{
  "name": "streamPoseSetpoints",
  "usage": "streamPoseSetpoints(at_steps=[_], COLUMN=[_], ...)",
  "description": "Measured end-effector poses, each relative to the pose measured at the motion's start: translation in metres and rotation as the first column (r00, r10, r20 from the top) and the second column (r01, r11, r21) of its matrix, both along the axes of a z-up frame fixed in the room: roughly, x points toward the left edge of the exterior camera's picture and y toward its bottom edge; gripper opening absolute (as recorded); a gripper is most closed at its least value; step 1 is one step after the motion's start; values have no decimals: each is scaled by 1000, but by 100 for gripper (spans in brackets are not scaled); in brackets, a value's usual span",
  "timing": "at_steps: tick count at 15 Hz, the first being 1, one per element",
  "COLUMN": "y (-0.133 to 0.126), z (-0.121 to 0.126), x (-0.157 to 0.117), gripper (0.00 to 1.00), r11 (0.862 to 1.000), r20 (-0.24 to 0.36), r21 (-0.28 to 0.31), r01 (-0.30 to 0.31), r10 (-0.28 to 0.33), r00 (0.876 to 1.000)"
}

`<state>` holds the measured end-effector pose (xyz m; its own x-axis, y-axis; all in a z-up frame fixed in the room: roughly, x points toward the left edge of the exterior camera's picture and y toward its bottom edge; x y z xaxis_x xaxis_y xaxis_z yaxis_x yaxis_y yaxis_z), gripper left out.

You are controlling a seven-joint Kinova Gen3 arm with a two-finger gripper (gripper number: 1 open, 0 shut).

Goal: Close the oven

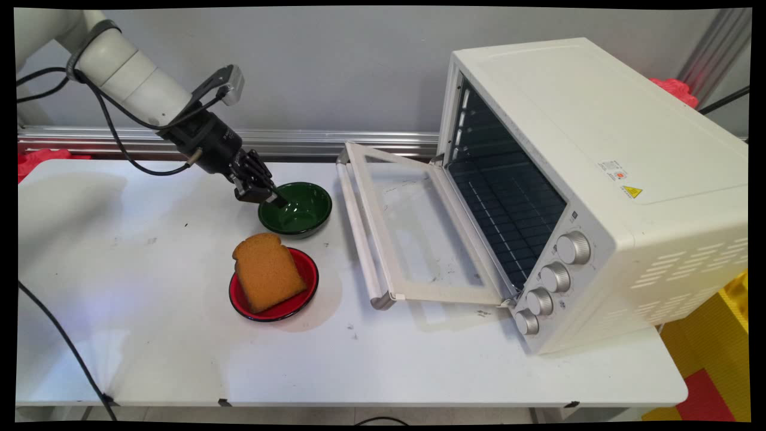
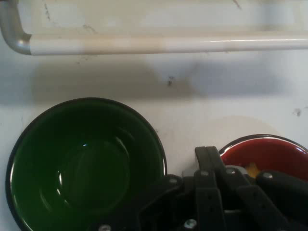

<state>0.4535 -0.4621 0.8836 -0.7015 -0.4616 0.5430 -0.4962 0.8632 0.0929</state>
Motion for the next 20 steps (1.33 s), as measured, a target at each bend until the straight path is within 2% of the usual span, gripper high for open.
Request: streamPoseSetpoints(at_steps=[6,15,20], y=[-3,-8,-12], z=[-16,-80,-105], x=[-6,-41,-56], gripper=[0,0,0], r11=[1000,1000,1000], r20=[-31,-111,-134], r21=[4,-11,-24], r01=[-7,-16,-13], r10=[7,14,10], r00=[999,994,991])
